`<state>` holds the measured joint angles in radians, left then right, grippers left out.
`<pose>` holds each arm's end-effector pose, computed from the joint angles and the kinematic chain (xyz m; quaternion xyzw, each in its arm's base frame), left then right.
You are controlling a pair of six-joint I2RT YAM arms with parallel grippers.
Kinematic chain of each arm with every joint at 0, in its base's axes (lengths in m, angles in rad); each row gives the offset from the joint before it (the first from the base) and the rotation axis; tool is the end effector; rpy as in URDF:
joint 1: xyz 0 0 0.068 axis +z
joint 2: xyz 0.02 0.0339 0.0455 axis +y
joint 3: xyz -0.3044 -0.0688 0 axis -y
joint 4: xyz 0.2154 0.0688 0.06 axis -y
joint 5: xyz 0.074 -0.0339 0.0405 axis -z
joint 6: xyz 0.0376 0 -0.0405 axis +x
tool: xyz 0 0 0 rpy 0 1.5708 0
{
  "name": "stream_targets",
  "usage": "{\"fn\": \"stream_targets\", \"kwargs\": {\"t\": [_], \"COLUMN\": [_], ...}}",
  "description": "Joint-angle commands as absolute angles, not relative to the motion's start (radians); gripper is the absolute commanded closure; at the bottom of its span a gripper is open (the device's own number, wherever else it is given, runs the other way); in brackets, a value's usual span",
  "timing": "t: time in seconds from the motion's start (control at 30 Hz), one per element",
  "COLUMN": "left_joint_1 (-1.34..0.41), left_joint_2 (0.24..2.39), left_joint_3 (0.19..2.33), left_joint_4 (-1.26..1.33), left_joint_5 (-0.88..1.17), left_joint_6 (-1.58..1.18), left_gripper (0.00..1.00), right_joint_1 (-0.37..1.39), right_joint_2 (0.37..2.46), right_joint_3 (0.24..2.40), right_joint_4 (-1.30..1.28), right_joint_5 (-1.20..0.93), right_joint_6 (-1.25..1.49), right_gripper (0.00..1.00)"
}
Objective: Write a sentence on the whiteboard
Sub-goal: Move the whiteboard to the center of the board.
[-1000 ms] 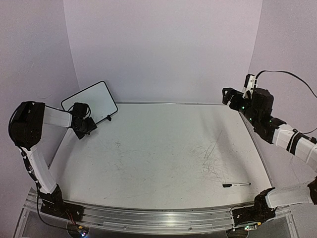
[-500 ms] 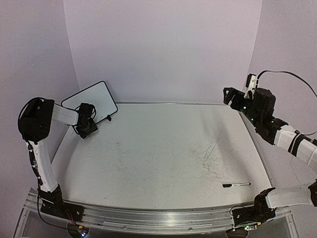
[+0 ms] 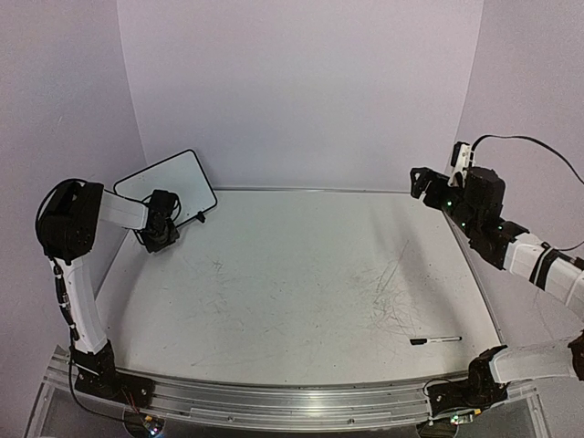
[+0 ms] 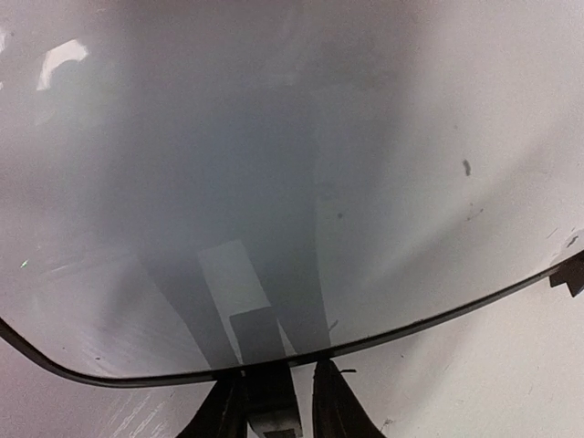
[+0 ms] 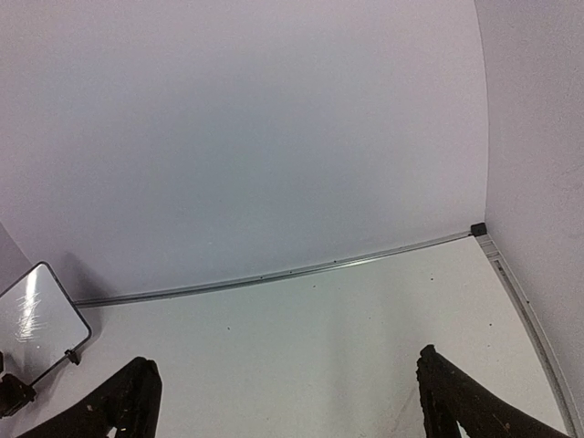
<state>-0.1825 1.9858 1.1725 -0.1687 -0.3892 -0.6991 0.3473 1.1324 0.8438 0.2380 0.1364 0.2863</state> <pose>0.3908 -0.0576 0.1863 -0.2941 0.8934 0.0459 0.3364 0.2137 0.0719 0.3797 0.0249 0.7242 0.1672 0.6686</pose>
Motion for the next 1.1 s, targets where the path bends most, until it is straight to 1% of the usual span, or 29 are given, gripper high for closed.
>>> {"fn": "stream_targets", "kwargs": {"t": [0.0, 0.17, 0.23, 0.27, 0.4, 0.57, 0.7, 1.0, 1.07], "left_joint_1": [-0.185, -0.214, -0.242, -0.257, -0.328, -0.399, -0.492, -0.745, -0.796], "left_joint_2": [1.981, 1.961, 1.946, 1.938, 1.889, 1.823, 1.778, 1.736, 1.737], "left_joint_3": [1.199, 1.173, 1.158, 1.15, 1.096, 1.019, 0.963, 0.91, 0.909], "left_joint_4": [-0.173, -0.166, -0.153, -0.142, -0.081, -0.009, 0.055, 0.082, 0.077], "left_joint_5": [-0.418, -0.41, -0.424, -0.428, -0.437, -0.387, -0.395, -0.531, -0.554], "left_joint_6": [-0.639, -0.59, -0.558, -0.542, -0.474, -0.465, -0.474, -0.612, -0.677], "left_gripper": [0.81, 0.92, 0.99, 1.0, 1.0, 1.0, 1.0, 1.0, 1.0], "right_joint_1": [0.345, 0.345, 0.345, 0.345, 0.345, 0.345, 0.345, 0.345, 0.345], "right_joint_2": [1.112, 1.125, 1.132, 1.136, 1.148, 1.148, 1.143, 1.105, 1.1], "right_joint_3": [0.845, 0.848, 0.851, 0.853, 0.858, 0.843, 0.843, 0.833, 0.828], "right_joint_4": [0.259, 0.259, 0.259, 0.26, 0.261, 0.267, 0.267, 0.264, 0.263], "right_joint_5": [0.129, 0.119, 0.111, 0.105, 0.083, 0.075, 0.067, 0.053, 0.047], "right_joint_6": [0.292, 0.301, 0.307, 0.312, 0.33, 0.342, 0.332, 0.325, 0.327], "right_gripper": [0.02, 0.02, 0.02, 0.02, 0.02, 0.02, 0.02, 0.02, 0.02]}}
